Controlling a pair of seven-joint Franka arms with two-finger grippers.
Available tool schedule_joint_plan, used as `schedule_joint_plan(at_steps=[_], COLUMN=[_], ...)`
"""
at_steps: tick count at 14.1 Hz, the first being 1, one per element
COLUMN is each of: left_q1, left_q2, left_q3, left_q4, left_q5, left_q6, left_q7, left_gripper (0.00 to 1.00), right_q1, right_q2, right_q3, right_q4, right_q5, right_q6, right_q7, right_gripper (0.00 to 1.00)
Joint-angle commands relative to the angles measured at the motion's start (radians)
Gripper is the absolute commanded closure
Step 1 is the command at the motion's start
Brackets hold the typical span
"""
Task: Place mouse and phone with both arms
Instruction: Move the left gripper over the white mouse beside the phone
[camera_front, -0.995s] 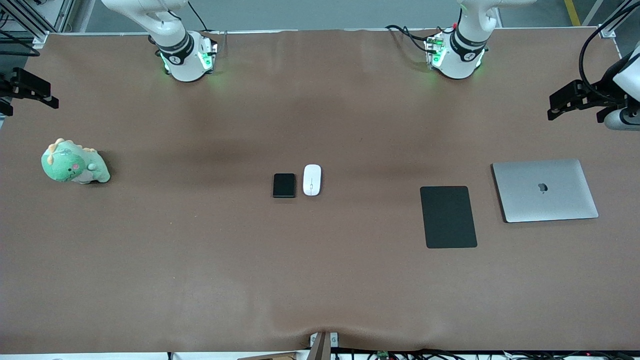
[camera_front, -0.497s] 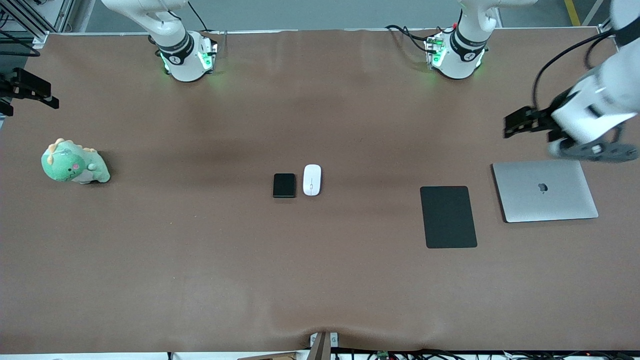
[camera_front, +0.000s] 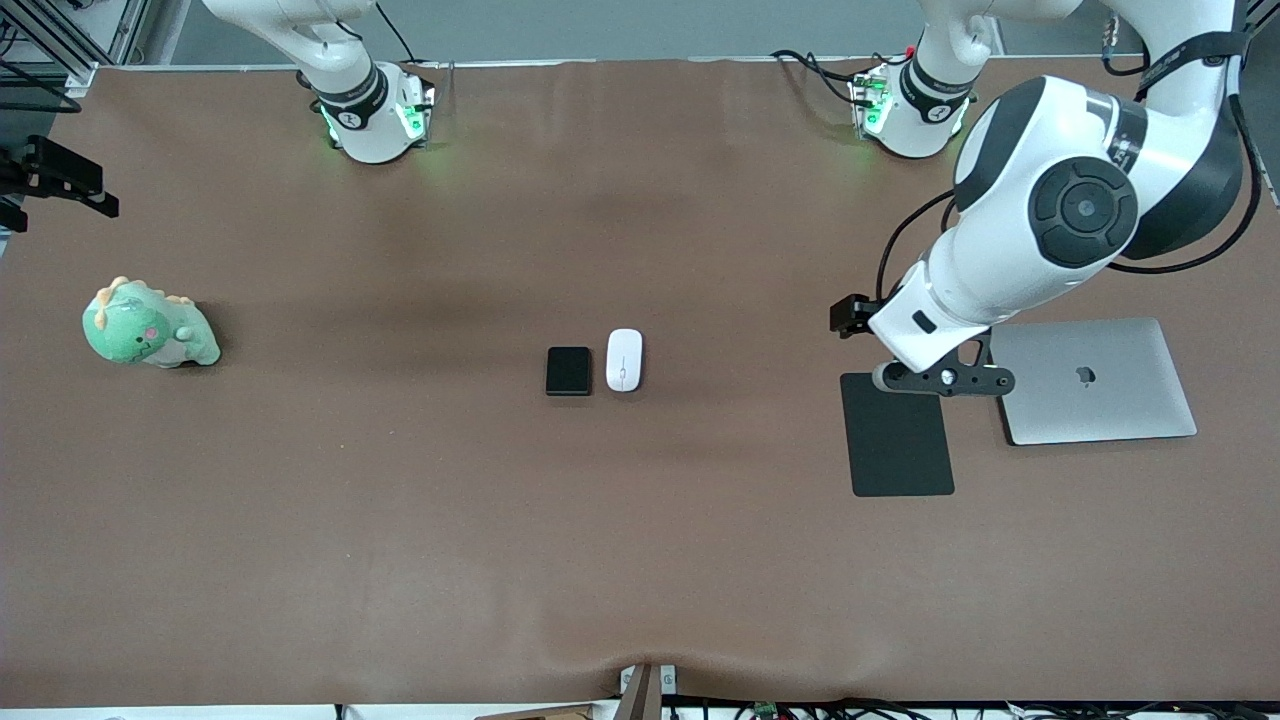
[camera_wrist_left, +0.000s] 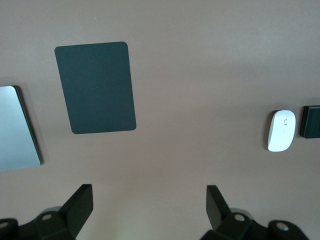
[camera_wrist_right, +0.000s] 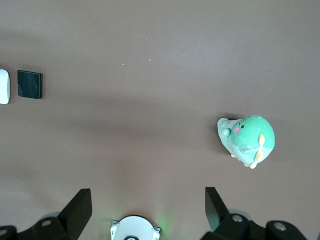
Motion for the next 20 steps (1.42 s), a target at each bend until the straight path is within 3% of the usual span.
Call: schedule_joint_plan(at_steps=[1, 5, 11, 15, 20], left_q1=[0.006, 0.004, -0.101, -0.225, -0.357], left_q2=[-0.003, 0.009, 0.057, 0.143, 0.288], left_q3=[0.004, 0.004, 0.004, 0.004, 0.012], left_q4=[0.013, 0.013, 0.014, 0.016, 0.016], left_q5=[-0.007, -0.007, -0.012, -0.007, 0.022], left_q6=[-0.002, -0.001, 0.093, 0.261, 0.479], left_q7=[-0.011, -0.013, -0.160, -0.299, -0.341], left_gripper=[0.00, 0.00, 0.00, 0.00, 0.00], right_q1=[0.007, 0.010, 0.002, 0.010, 0.013], right_q2=[0.016, 0.022, 0.030, 0.028, 0.030], right_q3=[-0.004, -0.007, -0.004, -0.006, -0.004], right_q4=[0.034, 0.036, 0.043, 0.045, 0.045], right_q5=[0.002, 0.000, 0.011, 0.003, 0.003], right_q6=[-0.024, -0.025, -0.026, -0.033, -0.030], right_q7=[-0.008, -0.008, -0.008, -0.008, -0.008], right_gripper=[0.00, 0.00, 0.00, 0.00, 0.00])
